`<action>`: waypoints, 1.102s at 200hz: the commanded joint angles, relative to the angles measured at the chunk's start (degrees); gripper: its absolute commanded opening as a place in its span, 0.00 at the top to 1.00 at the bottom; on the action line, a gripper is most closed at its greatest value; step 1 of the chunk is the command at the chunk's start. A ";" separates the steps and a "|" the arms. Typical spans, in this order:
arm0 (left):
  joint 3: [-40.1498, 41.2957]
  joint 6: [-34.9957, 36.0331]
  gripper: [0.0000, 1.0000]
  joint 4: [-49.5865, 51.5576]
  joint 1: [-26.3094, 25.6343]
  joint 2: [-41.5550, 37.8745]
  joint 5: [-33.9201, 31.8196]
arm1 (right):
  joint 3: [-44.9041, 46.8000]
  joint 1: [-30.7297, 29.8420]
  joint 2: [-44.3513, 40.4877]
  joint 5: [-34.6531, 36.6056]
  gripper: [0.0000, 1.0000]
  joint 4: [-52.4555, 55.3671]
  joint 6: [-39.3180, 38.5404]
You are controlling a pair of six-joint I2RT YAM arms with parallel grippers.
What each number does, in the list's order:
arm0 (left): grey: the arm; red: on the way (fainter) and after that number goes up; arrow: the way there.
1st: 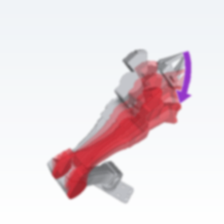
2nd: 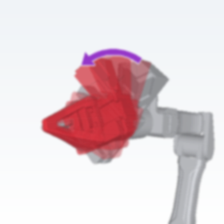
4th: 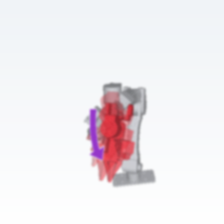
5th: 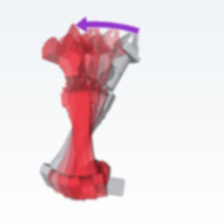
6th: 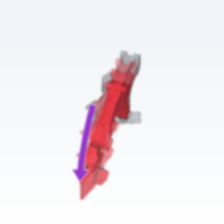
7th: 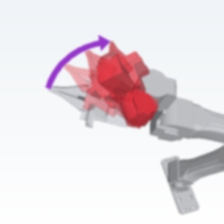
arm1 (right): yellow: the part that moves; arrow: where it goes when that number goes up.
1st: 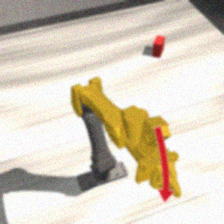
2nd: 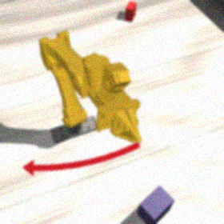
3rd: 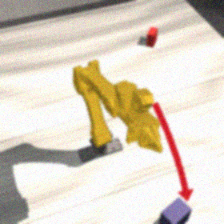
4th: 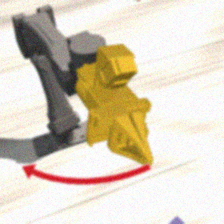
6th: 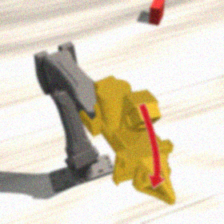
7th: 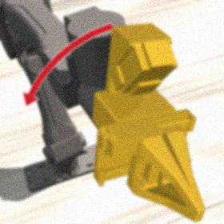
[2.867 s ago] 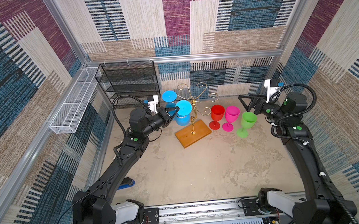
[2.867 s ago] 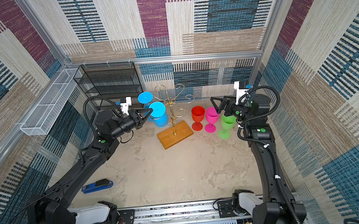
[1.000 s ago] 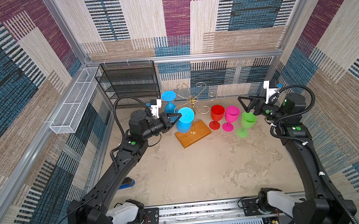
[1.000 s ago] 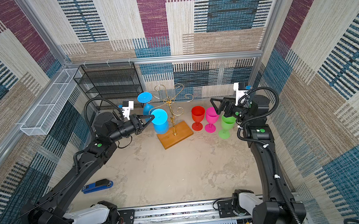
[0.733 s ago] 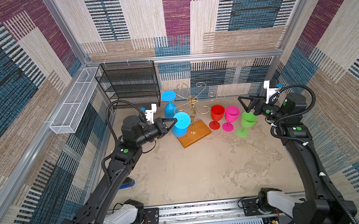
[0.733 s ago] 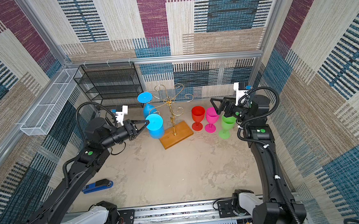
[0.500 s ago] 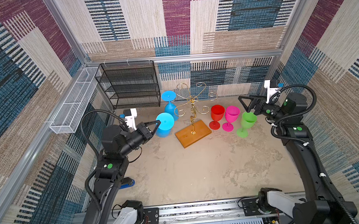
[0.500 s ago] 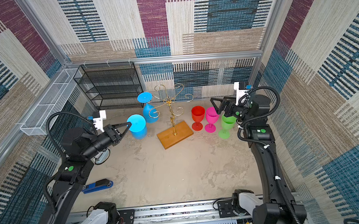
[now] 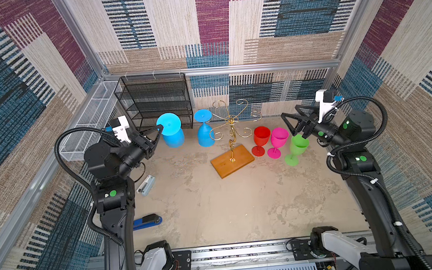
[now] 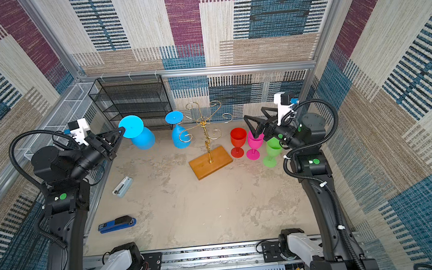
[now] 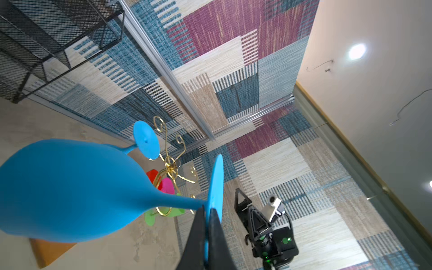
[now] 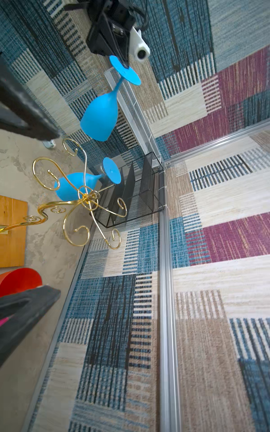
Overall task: Take the wine glass off the wine glass rack
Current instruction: Pick up the wine glass from the wine glass rack, then pass the wine glass.
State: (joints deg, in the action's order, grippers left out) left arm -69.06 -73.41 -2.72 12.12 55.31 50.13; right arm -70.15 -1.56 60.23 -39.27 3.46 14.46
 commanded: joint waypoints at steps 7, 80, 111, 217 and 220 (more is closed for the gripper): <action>-6.24 -7.75 1.00 -13.24 0.06 1.54 5.07 | -0.58 -3.67 -0.26 0.72 0.01 -6.08 -4.61; -13.59 -10.38 1.00 -12.54 -1.17 4.13 7.98 | -5.54 -23.79 6.54 6.19 0.01 -12.60 -20.46; -14.65 -13.99 1.00 -17.93 -3.72 6.21 7.59 | -11.74 -31.80 13.29 8.77 0.01 -11.78 -27.83; -13.42 -24.24 1.00 -31.79 -6.92 11.47 5.60 | -39.96 -39.44 38.82 8.57 0.01 -4.16 -33.82; -13.41 -24.14 1.00 -31.76 -6.93 11.49 5.51 | -40.55 -39.54 39.55 8.39 0.01 -3.93 -33.80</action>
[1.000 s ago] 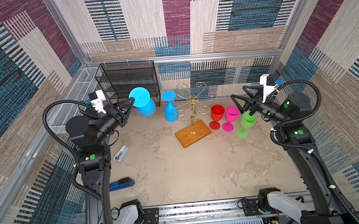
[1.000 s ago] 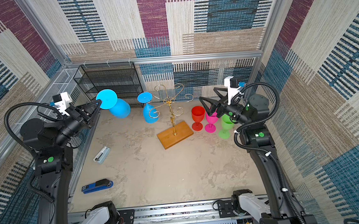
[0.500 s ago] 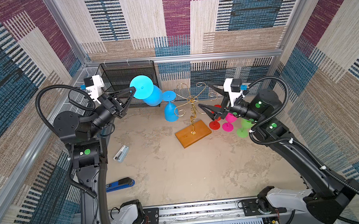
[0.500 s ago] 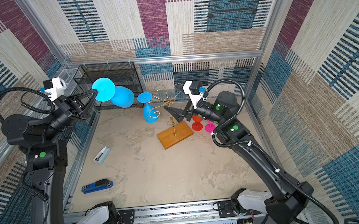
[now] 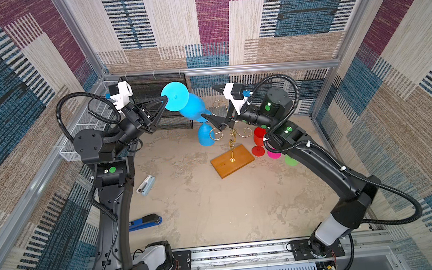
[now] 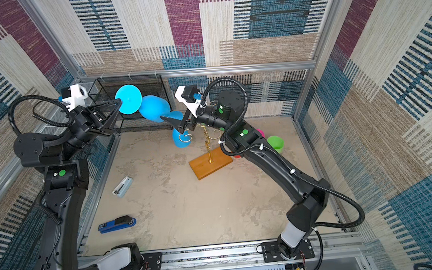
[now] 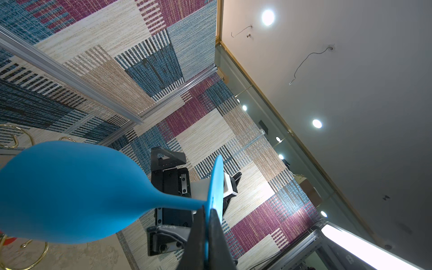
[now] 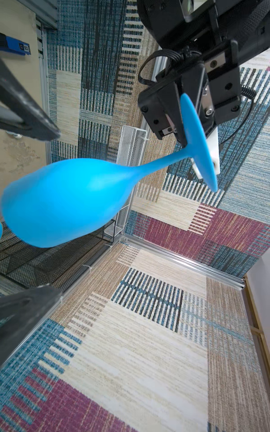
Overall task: Take the wine glass off the wine glass rack
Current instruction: Pass the wine glass.
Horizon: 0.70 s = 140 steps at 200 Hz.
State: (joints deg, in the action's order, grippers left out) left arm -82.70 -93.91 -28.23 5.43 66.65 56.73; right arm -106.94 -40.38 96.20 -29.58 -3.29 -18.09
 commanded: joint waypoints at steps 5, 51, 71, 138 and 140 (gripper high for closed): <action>0.21 -3.65 1.00 -6.29 -0.25 0.14 -1.20 | -4.90 -0.90 4.59 -1.37 0.01 3.21 -1.25; 0.25 -8.11 1.00 -13.20 -0.31 1.66 -1.27 | -13.83 -1.99 12.57 0.41 0.01 6.09 0.08; 0.67 -8.84 1.00 -13.87 -0.33 1.99 -1.28 | -15.91 -2.39 14.33 0.77 0.01 6.06 0.66; 1.79 -9.71 1.00 -14.92 -0.33 2.01 -1.22 | -17.43 -3.83 15.62 6.15 0.01 4.41 0.92; 1.82 -9.76 1.00 -14.92 -0.36 2.06 -1.19 | -17.43 -3.83 15.67 6.17 0.01 4.41 0.98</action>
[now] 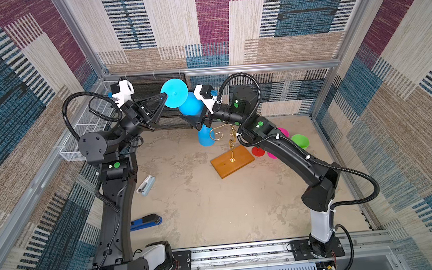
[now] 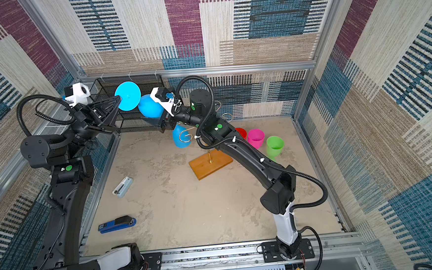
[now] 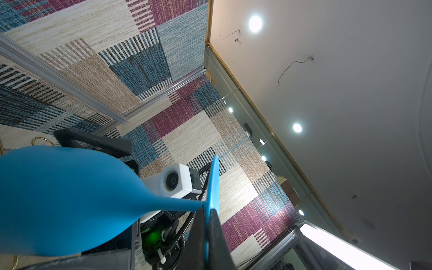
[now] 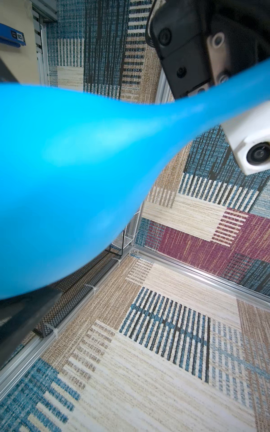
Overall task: Take the wine glass off the wine glass rack
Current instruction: Pass the wine glass.
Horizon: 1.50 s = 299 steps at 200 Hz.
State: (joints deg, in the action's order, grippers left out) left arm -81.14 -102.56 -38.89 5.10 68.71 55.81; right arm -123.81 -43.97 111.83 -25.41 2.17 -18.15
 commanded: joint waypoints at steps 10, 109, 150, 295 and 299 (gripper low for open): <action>0.62 -1.28 1.00 -4.42 -0.01 -0.02 -0.34 | -0.32 -0.33 -0.11 2.50 0.01 -1.20 1.23; 1.76 -1.18 1.00 -4.35 -0.01 0.29 -0.23 | 6.60 -0.73 -5.41 5.40 0.01 -5.41 1.37; 1.95 -1.03 1.00 -4.05 -0.06 0.21 -0.09 | 7.64 -0.68 -6.27 6.18 0.01 -6.39 1.01; 2.86 0.16 1.00 -2.91 -0.02 0.55 -0.41 | 7.88 -1.17 -7.72 5.69 0.08 -5.31 0.20; 2.83 0.17 1.00 -2.86 -0.05 0.57 -0.48 | 7.88 -1.26 -7.69 5.53 0.08 -5.06 0.27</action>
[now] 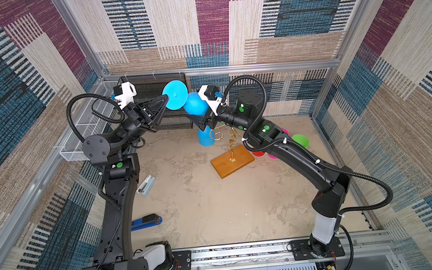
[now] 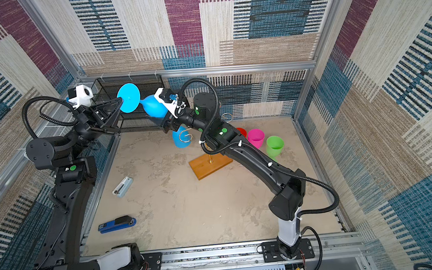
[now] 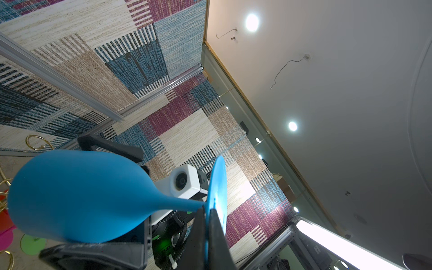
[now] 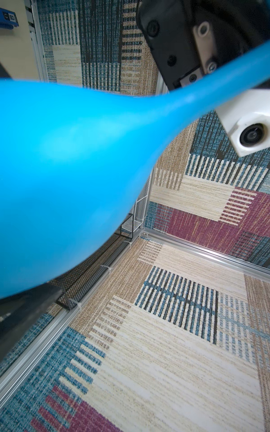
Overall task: Take the wine glass off the wine glass rack
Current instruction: Pass the wine glass.
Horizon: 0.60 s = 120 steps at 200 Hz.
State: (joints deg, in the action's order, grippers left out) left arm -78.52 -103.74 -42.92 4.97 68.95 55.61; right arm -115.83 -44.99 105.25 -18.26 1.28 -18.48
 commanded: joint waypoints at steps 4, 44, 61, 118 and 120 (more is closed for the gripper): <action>0.21 1.44 1.00 1.16 0.08 0.39 -0.38 | -0.11 -0.27 -1.11 -1.67 0.09 -3.95 0.71; -0.31 1.88 0.90 1.27 0.12 1.14 -0.90 | -0.36 -0.36 -1.27 -2.13 0.15 -1.65 2.00; -0.44 1.96 0.74 1.17 0.12 1.35 -1.19 | -0.11 -0.49 -1.62 -2.15 0.14 -1.05 2.69; -0.67 4.48 0.53 0.95 0.12 0.61 -2.90 | -2.51 -0.45 -2.00 -1.97 0.20 4.46 5.99; -0.60 4.59 0.53 0.98 0.12 0.58 -2.93 | -2.55 -0.45 -1.99 -1.96 0.21 4.75 6.11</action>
State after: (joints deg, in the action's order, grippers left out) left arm -78.94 -102.52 -42.11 5.02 70.04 53.47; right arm -116.71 -45.30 104.09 -19.31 6.26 -15.70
